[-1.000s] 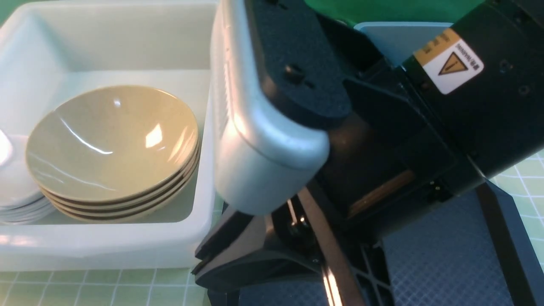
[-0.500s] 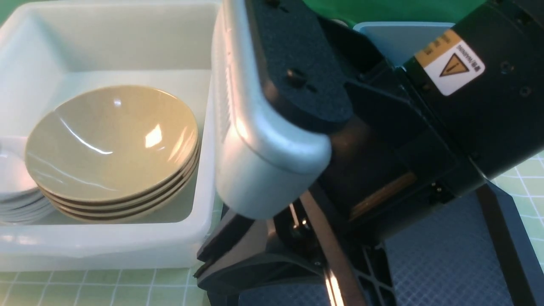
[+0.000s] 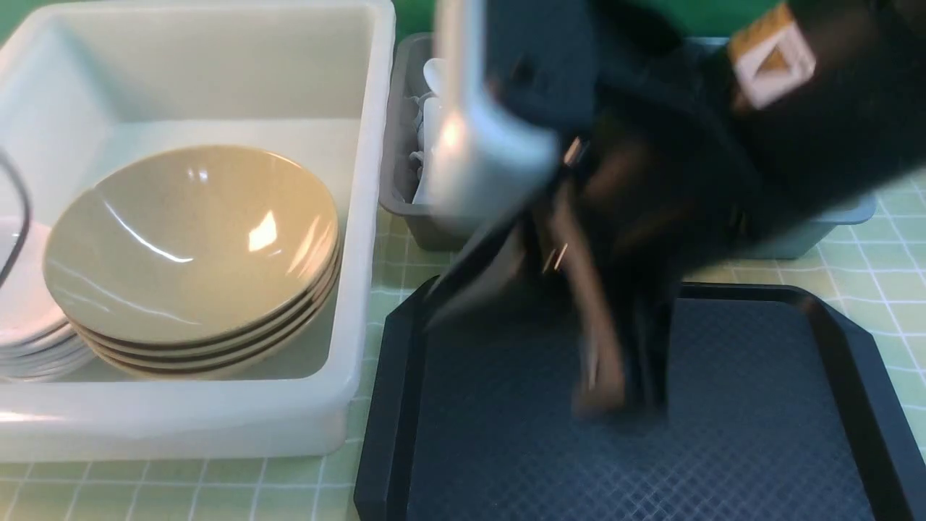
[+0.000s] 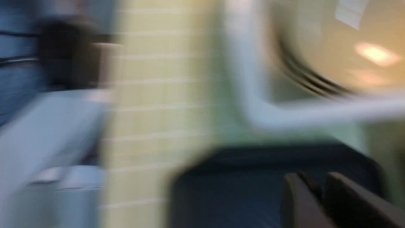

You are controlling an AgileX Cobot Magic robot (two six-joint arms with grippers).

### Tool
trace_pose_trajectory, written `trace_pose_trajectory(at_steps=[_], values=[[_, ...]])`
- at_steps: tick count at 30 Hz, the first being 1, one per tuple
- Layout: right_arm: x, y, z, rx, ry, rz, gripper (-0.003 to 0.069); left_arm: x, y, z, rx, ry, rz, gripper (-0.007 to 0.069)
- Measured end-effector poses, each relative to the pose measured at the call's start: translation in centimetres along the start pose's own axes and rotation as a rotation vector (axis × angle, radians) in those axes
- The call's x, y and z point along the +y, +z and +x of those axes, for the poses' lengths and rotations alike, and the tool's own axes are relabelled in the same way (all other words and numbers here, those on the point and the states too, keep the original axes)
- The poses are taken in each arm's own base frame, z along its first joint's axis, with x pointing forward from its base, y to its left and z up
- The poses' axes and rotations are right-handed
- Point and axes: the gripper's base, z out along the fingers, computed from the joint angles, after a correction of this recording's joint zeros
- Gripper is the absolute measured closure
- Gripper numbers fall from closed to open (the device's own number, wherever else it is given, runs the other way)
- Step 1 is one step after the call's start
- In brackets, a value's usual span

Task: On green table put chopsticks spoon bowls plates into blue grey white boxes.

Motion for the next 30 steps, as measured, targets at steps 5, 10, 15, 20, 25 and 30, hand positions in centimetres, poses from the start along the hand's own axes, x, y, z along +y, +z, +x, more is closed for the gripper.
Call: trace_pose_trajectory(at_steps=[5,10,15,20,25,30], values=[[-6.4,-3.0,3.5,0.077,0.251,0.245,0.0542,-5.5,-5.7,2.1,-0.113,0.276,0.267,-0.0003],[-9.4,-8.5,9.1,0.179,0.517,0.51,0.0538,-9.4,-8.9,6.5,-0.106,0.509,0.533,0.02],[-6.3,-11.6,13.0,0.157,0.626,0.654,0.0535,-10.4,-9.1,10.2,-0.033,0.63,0.651,0.0447],[0.4,-12.1,17.1,-0.057,0.597,0.768,0.0529,-7.7,-9.8,13.7,-0.05,0.629,0.685,0.0613],[5.3,-9.8,22.5,-0.214,0.571,0.849,0.0528,-3.8,-10.8,17.6,-0.106,0.536,0.727,0.0626],[8.8,-6.8,28.0,-0.41,0.541,0.929,0.0526,0.4,-10.5,22.8,-0.231,0.415,0.822,0.0626]])
